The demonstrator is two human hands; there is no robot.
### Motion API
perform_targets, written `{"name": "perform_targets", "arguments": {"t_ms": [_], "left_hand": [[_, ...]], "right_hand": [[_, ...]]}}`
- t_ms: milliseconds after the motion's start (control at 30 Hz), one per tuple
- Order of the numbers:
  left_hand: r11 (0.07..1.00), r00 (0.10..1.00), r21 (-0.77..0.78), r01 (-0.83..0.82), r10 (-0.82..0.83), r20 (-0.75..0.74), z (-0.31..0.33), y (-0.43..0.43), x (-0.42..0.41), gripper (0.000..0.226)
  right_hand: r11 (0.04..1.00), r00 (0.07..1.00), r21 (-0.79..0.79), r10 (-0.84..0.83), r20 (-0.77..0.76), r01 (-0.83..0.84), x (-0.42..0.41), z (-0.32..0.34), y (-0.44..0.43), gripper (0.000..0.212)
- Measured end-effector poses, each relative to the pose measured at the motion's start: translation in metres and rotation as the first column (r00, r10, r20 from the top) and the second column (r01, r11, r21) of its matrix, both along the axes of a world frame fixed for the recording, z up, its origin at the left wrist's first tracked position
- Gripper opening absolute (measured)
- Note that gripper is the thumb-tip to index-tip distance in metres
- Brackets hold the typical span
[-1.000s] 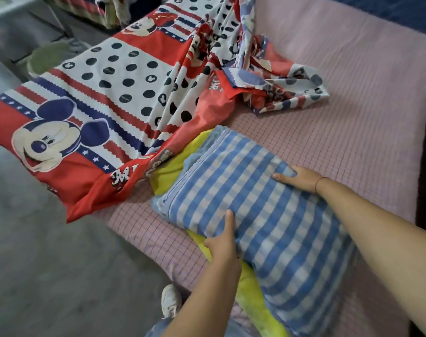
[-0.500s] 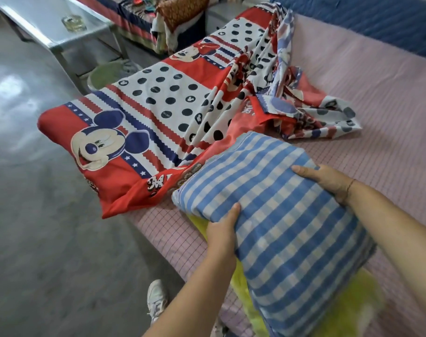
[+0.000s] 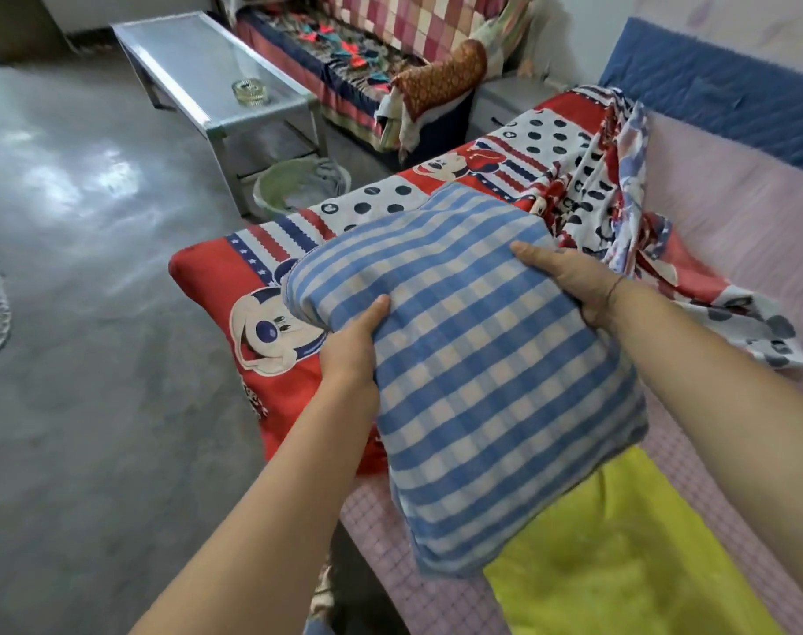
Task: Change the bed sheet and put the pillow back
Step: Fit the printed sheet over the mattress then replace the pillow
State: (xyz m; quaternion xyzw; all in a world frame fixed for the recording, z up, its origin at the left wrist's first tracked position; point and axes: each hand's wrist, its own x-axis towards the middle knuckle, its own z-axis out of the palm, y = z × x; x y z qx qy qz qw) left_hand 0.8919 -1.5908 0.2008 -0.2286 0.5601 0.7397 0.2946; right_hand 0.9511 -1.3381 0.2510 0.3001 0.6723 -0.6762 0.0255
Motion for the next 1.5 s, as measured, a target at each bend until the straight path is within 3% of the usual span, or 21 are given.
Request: {"name": "perform_targets", "arguments": {"t_ms": [100, 300, 433, 633, 700, 833, 967, 1033, 1200, 1267, 1500], "left_hand": [[1.000, 1.000, -0.013, -0.020, 0.020, -0.005, -0.006, -0.019, -0.073, 0.094], [0.992, 0.996, -0.096, -0.087, 0.087, -0.007, -0.040, -0.059, -0.211, 0.069], [0.986, 0.994, -0.124, -0.114, 0.113, -0.014, -0.073, -0.077, -0.285, 0.076], [0.990, 0.989, -0.089, -0.109, 0.099, -0.106, -0.138, -0.083, -0.351, 0.051], [0.986, 0.991, -0.156, -0.065, 0.045, -0.126, -0.162, -0.084, -0.360, 0.056], [0.942, 0.998, -0.334, 0.013, -0.031, -0.049, -0.192, -0.083, -0.353, 0.088], [0.919, 0.996, -0.388, 0.068, -0.082, -0.020, -0.208, -0.073, -0.321, 0.101], [0.910, 0.998, -0.411, 0.057, -0.068, -0.011, -0.212, -0.071, -0.312, 0.097], [0.908, 0.997, -0.414, 0.057, -0.033, 0.065, -0.214, -0.064, -0.283, 0.086], [0.900, 0.991, -0.426, 0.091, -0.041, 0.124, -0.210, -0.061, -0.273, 0.077], [0.851, 0.977, -0.481, 0.213, -0.169, 0.134, -0.198, -0.072, -0.248, 0.063]], "right_hand": [[0.999, 0.999, 0.018, 0.031, 0.017, -0.032, -0.078, -0.001, -0.019, 0.061], [0.993, 0.987, 0.007, 0.116, 0.110, -0.118, -0.233, -0.042, -0.056, 0.085], [0.991, 0.981, 0.008, 0.134, 0.142, -0.137, -0.312, -0.078, -0.074, 0.054], [0.970, 0.980, 0.148, 0.179, 0.088, -0.191, -0.384, -0.140, -0.077, 0.038], [0.962, 0.980, 0.197, 0.174, 0.092, -0.189, -0.390, -0.167, -0.076, 0.044], [0.934, 0.950, 0.229, 0.224, 0.219, -0.274, -0.383, -0.210, -0.079, 0.068], [0.923, 0.927, 0.258, 0.197, 0.318, -0.285, -0.367, -0.237, -0.074, 0.089], [0.915, 0.890, 0.283, 0.148, 0.431, -0.289, -0.354, -0.259, -0.062, 0.114], [0.932, 0.863, 0.266, 0.086, 0.498, -0.246, -0.324, -0.289, -0.048, 0.127], [0.912, 0.851, 0.316, 0.062, 0.521, -0.260, -0.321, -0.279, -0.053, 0.123], [0.817, 0.776, 0.454, -0.012, 0.630, -0.356, -0.285, -0.249, -0.057, 0.071]]}}
